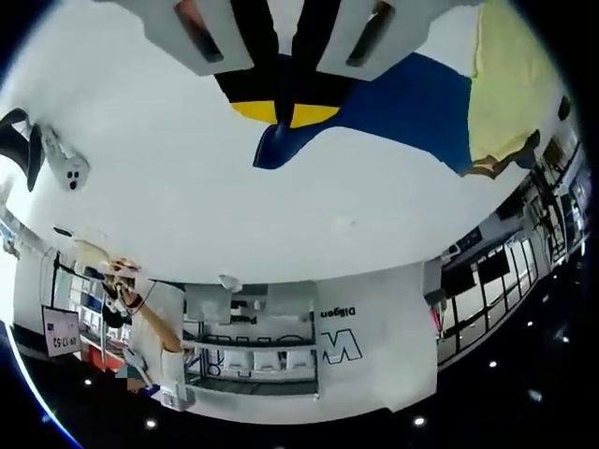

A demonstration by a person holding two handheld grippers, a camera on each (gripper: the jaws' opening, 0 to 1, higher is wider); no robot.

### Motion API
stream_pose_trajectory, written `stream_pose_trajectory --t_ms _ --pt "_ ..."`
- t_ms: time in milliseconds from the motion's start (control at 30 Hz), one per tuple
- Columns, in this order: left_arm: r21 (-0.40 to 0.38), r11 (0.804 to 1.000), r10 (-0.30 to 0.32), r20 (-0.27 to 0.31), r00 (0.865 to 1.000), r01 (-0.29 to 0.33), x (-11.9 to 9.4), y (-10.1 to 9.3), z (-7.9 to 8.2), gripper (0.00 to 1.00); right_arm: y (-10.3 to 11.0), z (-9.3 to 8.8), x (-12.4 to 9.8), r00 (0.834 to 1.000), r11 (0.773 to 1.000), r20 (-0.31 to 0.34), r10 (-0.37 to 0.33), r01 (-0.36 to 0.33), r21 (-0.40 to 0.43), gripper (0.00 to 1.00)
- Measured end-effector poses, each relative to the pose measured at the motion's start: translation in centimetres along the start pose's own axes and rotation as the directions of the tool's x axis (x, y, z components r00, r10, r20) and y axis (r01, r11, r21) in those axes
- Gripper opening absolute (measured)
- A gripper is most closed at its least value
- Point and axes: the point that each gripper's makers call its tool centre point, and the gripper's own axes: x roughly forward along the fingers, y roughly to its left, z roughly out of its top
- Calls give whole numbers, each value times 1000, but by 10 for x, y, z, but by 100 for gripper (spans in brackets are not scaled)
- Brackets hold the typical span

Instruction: Fold the garment on the visible template until the final outline fits inside the template.

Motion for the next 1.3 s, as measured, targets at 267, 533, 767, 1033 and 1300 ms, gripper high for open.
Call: stream_pose_trajectory --t_ms 267,533,767,1033,1300 --pt "1 1000 -8 7 1000 8 0 0 1 11 29 20 -11 997 997 46 64 -66 32 0" --pt "6 1000 -12 8 1000 12 0 0 1 11 59 36 -22 989 992 85 123 -126 27 0" --pt "8 1000 -16 9 1000 15 0 -1 1 11 83 46 -30 979 984 111 171 -176 29 0" --pt "11 1000 -24 8 1000 24 0 -2 1 11 114 56 -38 965 973 135 225 -230 22 0" --pt "15 999 -29 9 1000 29 0 -2 1 11 151 63 -46 946 956 158 284 -292 26 0"
